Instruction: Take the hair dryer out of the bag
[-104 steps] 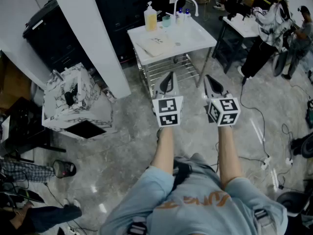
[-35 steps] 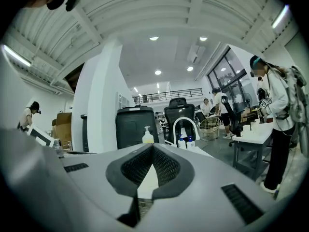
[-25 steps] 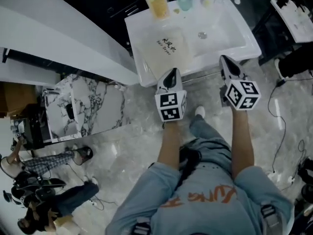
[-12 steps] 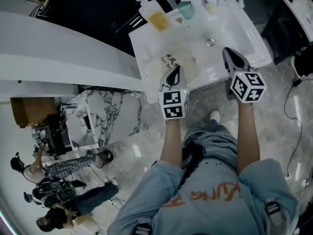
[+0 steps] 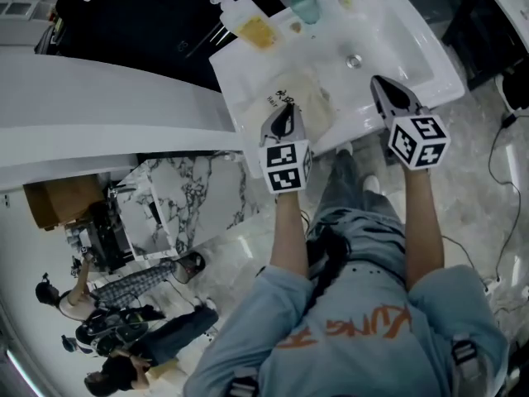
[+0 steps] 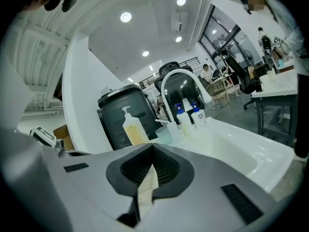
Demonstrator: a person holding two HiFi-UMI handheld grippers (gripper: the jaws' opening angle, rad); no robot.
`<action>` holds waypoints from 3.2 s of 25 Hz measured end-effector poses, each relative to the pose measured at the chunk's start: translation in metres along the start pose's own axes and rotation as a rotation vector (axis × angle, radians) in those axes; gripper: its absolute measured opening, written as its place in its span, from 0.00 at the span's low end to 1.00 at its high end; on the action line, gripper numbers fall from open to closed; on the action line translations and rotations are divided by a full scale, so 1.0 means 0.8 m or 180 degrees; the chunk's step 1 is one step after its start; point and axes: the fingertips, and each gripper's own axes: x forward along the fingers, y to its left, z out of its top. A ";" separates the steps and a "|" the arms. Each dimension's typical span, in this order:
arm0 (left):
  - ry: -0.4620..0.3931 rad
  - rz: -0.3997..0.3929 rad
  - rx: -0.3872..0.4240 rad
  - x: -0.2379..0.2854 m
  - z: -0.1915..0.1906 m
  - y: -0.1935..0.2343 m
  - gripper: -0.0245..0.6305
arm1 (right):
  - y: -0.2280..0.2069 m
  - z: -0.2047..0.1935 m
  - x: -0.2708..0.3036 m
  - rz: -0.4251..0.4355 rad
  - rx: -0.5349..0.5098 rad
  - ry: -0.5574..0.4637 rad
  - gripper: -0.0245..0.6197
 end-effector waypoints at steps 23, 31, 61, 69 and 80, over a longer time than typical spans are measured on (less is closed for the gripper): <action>0.1220 -0.0652 0.0833 0.115 -0.071 0.004 0.29 | -0.016 -0.049 0.121 -0.0005 -0.0199 0.0488 0.04; 0.1529 -0.0805 0.1004 0.147 -0.090 0.000 0.30 | -0.022 -0.074 0.143 -0.0029 -0.0141 0.0687 0.04; 0.0940 -0.0217 -0.0209 0.077 -0.050 0.072 0.06 | 0.043 -0.093 0.172 0.0460 -0.0301 0.0853 0.04; 0.0819 -0.0053 -0.0325 0.054 -0.052 0.095 0.05 | 0.069 -0.113 0.184 0.0667 -0.0685 0.1070 0.12; 0.0639 -0.0258 -0.0417 0.041 -0.057 0.094 0.06 | 0.150 -0.178 0.214 0.1839 -0.2038 0.1908 0.19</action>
